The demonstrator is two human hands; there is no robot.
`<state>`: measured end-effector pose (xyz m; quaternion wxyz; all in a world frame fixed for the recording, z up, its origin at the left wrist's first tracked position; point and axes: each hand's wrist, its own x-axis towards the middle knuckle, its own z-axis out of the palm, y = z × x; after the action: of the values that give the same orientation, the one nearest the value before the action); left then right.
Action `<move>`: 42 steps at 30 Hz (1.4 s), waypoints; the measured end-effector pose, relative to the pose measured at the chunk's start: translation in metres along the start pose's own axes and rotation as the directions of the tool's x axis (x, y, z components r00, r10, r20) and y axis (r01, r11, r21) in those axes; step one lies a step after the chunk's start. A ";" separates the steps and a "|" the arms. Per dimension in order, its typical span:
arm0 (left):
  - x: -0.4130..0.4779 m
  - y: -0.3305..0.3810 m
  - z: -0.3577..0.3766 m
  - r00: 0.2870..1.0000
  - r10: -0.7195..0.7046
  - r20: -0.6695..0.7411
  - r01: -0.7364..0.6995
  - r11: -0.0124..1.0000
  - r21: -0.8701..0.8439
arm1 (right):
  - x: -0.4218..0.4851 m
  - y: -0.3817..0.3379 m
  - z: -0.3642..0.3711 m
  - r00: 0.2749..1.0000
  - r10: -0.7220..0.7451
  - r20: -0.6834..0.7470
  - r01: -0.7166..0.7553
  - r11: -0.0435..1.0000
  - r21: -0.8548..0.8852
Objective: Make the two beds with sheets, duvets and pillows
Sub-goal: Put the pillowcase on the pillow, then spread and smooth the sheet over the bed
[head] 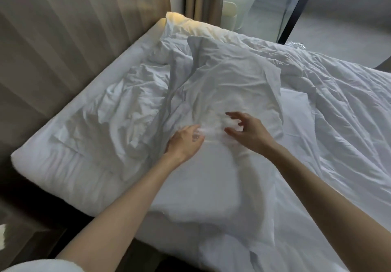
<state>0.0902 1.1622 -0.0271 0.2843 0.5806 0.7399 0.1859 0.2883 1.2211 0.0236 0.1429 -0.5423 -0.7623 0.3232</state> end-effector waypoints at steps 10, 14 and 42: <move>-0.214 -0.017 -0.055 0.905 -0.117 -0.408 0.167 0.982 0.090 | -0.130 -0.086 0.027 0.864 -0.488 0.122 0.502 0.846 -0.177; -0.305 -0.020 -0.043 0.828 -0.228 -0.513 0.282 0.959 0.029 | -0.178 -0.105 0.050 0.762 -0.606 0.226 0.641 0.757 -0.131; -0.841 -0.104 0.017 -0.203 -0.737 -0.644 0.786 0.269 -0.556 | -0.550 -0.347 0.320 -0.251 -0.793 0.555 0.852 0.091 0.515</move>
<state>0.1612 0.3234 0.0692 -0.0833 -0.1641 0.9604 0.2094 0.0560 0.5370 0.0809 -0.0305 0.3107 -0.9017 0.2990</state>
